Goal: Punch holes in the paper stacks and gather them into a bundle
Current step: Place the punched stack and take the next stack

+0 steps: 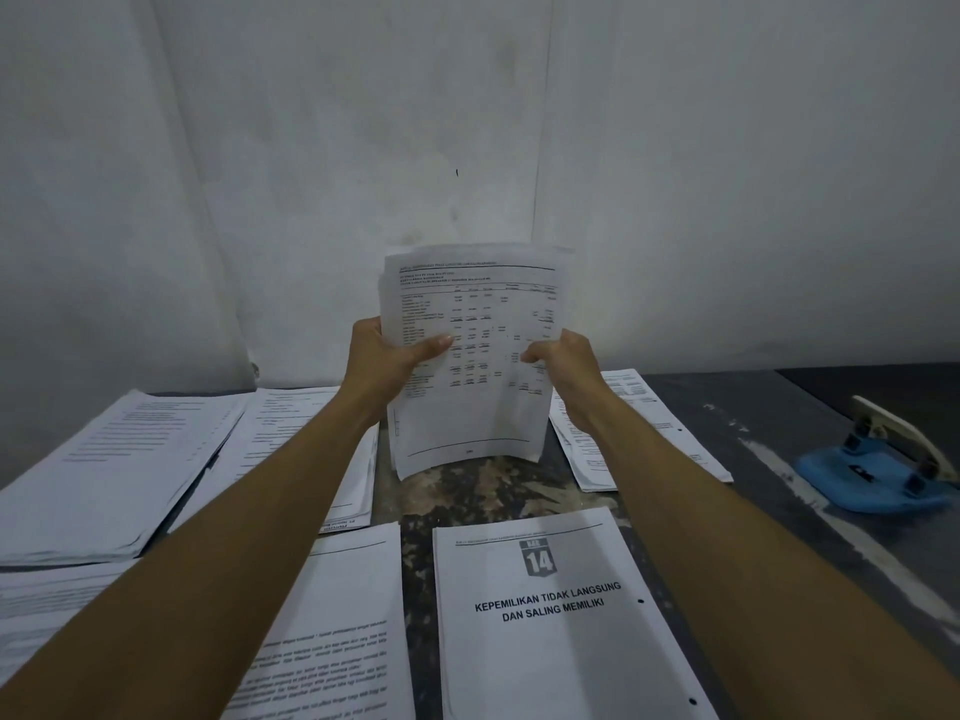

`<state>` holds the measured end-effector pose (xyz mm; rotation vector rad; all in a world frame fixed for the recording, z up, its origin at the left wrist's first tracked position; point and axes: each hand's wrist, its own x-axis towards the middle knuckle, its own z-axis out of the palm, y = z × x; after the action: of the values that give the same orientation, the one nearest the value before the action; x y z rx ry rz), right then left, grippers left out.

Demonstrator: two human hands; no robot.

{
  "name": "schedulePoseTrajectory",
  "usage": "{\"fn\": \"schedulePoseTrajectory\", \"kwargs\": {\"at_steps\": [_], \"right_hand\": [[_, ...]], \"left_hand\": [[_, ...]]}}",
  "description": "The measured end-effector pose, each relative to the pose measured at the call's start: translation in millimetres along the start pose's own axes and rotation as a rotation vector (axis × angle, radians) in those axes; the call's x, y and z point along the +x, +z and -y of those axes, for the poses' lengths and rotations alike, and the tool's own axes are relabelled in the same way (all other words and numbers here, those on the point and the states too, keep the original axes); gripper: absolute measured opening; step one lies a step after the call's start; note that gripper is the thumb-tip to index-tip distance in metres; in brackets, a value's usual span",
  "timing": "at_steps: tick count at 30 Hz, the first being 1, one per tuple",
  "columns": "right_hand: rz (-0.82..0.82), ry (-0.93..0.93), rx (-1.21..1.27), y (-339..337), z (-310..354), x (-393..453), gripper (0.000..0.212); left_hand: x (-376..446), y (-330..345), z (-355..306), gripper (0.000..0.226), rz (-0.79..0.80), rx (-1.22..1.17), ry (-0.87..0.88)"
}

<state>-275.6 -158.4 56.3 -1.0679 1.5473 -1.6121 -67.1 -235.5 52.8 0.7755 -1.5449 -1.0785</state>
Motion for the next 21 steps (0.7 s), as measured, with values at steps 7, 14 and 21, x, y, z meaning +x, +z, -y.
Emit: {"fn": "schedulePoseTrajectory", "kwargs": {"at_steps": [7,14,21], "right_hand": [[-0.090,-0.011,0.042,7.5,-12.4,-5.6,0.026],[-0.039,-0.010,0.021,9.4,-6.2,-6.2,0.029],[-0.037,-0.010,0.021,4.4,-2.2,1.1,0.019]], "left_hand": [[-1.3,-3.4,5.8,0.036,0.005,0.012,-0.023],[-0.9,-4.2,4.4,0.037,0.011,0.016,-0.021],[-0.3,-0.2,-0.5,0.036,-0.007,0.024,0.014]]}}
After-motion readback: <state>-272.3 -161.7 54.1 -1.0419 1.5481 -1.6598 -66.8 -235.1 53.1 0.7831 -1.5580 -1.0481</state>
